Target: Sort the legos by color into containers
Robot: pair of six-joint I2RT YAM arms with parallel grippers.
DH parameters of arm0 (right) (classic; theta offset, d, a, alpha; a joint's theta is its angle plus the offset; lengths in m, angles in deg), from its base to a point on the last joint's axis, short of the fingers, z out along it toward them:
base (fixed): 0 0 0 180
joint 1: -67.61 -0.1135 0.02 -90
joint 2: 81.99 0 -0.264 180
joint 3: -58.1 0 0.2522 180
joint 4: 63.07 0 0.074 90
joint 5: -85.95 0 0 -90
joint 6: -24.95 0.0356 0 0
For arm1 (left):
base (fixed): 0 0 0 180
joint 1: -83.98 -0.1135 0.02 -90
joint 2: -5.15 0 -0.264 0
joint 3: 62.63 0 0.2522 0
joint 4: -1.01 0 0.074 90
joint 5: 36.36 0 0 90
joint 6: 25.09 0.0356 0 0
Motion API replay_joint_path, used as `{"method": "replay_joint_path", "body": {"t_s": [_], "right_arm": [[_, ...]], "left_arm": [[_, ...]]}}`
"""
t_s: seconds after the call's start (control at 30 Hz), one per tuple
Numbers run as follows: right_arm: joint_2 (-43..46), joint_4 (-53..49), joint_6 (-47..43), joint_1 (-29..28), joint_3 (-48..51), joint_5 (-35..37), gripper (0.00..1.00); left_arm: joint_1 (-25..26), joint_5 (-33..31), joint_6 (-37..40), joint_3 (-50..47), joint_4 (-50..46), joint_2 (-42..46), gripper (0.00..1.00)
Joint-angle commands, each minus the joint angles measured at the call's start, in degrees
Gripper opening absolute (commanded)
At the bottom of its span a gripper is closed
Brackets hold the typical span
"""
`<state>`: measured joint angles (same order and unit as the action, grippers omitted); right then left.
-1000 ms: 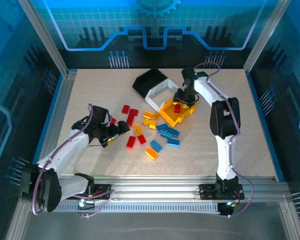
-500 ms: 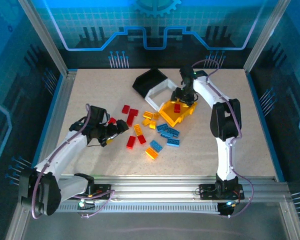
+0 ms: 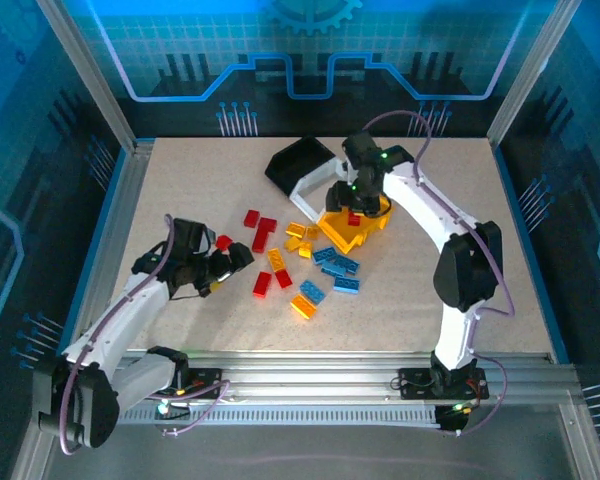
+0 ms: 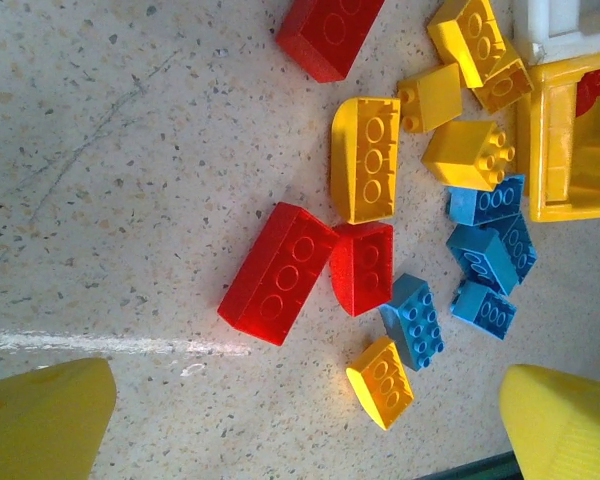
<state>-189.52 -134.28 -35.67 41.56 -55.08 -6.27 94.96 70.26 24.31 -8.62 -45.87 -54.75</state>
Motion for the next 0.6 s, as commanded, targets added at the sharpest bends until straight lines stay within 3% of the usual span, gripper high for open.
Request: {"method": "replay_joint_path", "body": {"t_s": [0.0, 0.27, 0.57], "right_arm": [[3.97, -1.07, -3.07, -2.26, 4.92, 0.22, 0.66], [10.63, 0.25, -5.35, -5.76, 15.97, -0.91, 0.68], [14.72, 3.12, -4.10, -6.96, 26.98, -2.11, 0.82]], "left_arm": [[-1.12, 2.00, -0.18, -1.31, -0.10, 1.72, 0.99], [-2.02, 2.71, 0.96, -0.36, -1.50, 2.24, 0.99], [-2.02, 3.68, -1.08, -2.16, 0.14, 2.51, 0.99]]}}
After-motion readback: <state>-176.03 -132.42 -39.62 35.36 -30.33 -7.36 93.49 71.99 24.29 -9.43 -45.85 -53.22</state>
